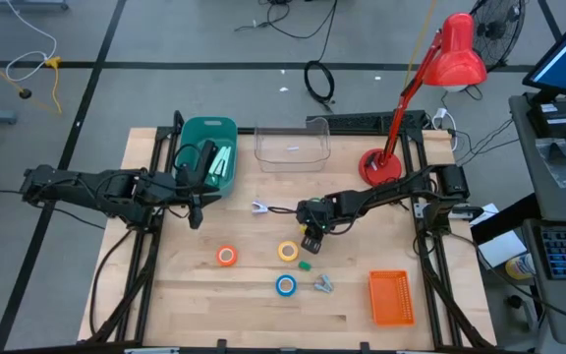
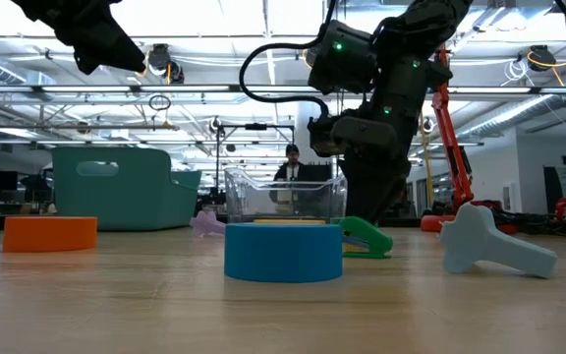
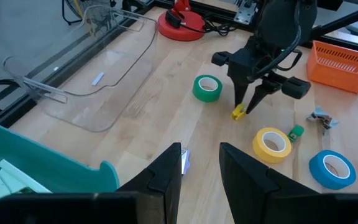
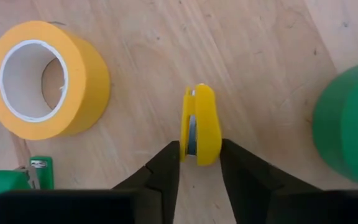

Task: Pick and place Stapler, Stapler remover, tape
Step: Put the small yellow stapler into the green bin

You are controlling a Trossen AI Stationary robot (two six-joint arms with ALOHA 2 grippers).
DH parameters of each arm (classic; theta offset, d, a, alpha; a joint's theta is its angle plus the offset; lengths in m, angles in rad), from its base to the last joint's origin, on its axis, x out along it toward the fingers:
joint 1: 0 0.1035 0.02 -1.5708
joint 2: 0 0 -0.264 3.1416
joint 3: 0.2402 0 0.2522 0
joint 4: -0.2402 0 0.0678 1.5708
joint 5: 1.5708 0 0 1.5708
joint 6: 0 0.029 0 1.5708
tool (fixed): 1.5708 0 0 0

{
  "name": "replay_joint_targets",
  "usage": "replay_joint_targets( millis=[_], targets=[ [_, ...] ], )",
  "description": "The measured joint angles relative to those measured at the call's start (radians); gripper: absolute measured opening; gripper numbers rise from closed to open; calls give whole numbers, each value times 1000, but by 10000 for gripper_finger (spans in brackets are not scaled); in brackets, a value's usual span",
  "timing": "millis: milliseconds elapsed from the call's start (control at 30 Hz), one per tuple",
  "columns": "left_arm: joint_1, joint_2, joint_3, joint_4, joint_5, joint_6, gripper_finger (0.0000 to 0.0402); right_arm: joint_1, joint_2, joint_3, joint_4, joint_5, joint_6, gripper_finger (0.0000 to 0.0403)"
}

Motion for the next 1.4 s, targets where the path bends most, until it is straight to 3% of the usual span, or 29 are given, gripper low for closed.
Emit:
replay_joint_targets(
  millis=[333,700,967,1400],
  targets=[
    [0,0,0,4,0,0,113,0,-5,0,8,-1,1,54],
    [0,0,0,9,1,-20,113,-14,-9,23,78,-9,2,39],
    [0,0,0,9,9,-47,113,-31,-49,28,124,-26,-9,2],
    [0,0,0,-22,69,-103,113,-40,-58,26,201,-31,-43,18]
  ],
)
